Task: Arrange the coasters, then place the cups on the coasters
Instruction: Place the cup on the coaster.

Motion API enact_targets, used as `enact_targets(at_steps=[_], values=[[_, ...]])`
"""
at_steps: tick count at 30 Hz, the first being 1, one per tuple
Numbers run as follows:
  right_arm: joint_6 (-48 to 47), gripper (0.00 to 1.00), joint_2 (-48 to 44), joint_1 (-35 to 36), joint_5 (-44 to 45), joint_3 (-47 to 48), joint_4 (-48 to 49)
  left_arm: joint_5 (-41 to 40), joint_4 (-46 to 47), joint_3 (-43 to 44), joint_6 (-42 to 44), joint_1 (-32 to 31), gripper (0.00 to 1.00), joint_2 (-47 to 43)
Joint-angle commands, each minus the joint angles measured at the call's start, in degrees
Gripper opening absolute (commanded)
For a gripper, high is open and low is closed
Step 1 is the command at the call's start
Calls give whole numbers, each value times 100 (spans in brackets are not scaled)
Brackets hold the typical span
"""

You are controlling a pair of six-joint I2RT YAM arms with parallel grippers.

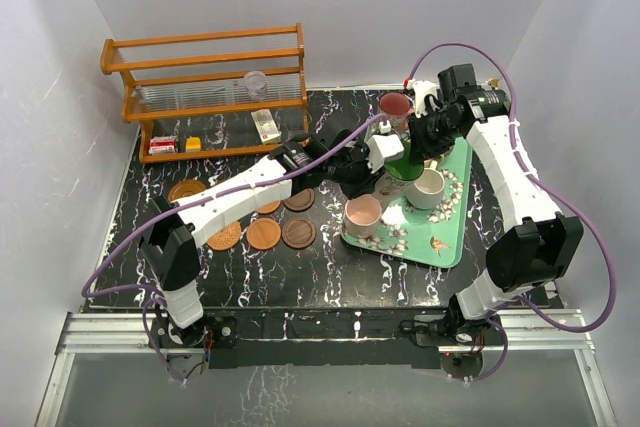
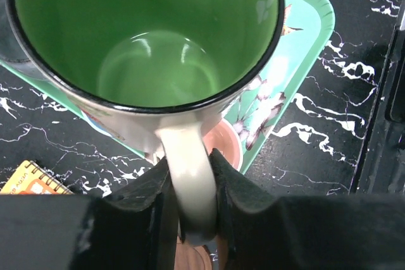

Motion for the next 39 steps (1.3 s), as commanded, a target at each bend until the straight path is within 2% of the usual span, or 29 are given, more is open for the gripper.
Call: enact_targets(at_steps=[1,3,4,8,16,20,33,39], values=[[202,0,-168,74,-713,25,298,153,223,302,-140,-51,16,-59],[202,0,-214,71,-692,-27,322,109,195,307,-84,-46,3,-95],[202,0,-223,70,-682,-47,328,78,175,317,-34,-43,0,-125],[202,4,-252,71,-734,-47,327,155,73,403,129,-25,0,-205],[115,26,-274,65,-842,-124,290,137,-23,494,309,84,0,-321],[114,33,-226,64,-899,-112,269,221,10,464,276,193,0,-402],[44,48,72,50,-882,446,67,483,71,267,292,638,0,-820],[35,50,232,50,-901,744,-13,796,224,-19,210,1058,0,-1106]])
